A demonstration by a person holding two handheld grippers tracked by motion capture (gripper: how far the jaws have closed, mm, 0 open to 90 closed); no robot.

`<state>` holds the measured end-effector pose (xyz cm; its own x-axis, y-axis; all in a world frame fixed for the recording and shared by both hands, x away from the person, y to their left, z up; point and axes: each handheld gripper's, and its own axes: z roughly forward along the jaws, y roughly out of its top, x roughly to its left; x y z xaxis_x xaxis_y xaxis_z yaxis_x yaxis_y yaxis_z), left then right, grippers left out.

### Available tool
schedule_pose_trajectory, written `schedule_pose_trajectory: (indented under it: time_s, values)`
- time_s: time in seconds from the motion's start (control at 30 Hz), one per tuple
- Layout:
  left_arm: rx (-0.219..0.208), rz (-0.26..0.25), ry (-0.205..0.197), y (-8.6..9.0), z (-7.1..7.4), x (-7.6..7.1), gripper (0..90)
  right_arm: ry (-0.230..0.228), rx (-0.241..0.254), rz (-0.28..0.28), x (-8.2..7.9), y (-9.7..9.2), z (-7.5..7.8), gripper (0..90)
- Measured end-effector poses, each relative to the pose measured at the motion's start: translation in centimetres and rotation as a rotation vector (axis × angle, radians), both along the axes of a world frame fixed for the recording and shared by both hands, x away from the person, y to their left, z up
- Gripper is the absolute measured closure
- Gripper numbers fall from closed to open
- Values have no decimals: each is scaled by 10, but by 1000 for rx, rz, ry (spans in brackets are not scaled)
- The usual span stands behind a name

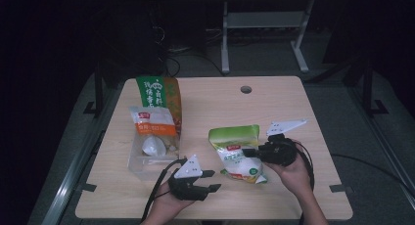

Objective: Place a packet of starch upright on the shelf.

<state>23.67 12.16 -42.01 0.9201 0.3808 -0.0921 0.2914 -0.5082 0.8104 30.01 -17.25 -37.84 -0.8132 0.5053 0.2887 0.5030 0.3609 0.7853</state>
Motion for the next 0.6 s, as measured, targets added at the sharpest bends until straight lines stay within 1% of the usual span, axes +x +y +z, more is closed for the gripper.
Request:
schedule_pose_trajectory:
  time_s: [0.03,0.1,0.23,0.27,0.37,0.43,0.47,0.57,0.6]
  values:
    - [1,-2,-4,-1,0,-1,504,-1,4,5,1,1,1,898]
    - [5,-6,-8,-1,0,-1,494,-4,-5,13,4,3,5,898]
    - [3,-11,2,0,2,-2,482,-9,-18,16,9,9,13,898]
    - [6,-12,-4,1,2,-3,477,-4,-17,18,10,9,15,898]
    - [-1,0,11,4,3,-6,460,11,-27,29,15,13,21,899]
    - [-1,4,13,5,4,-8,455,8,-38,40,19,17,24,899]
    - [4,-2,3,7,4,-8,452,4,-41,43,20,20,26,899]
    - [7,-2,-3,10,5,-10,442,4,-29,51,24,26,33,899]
    - [5,0,2,11,6,-11,439,4,-22,55,25,28,35,899]
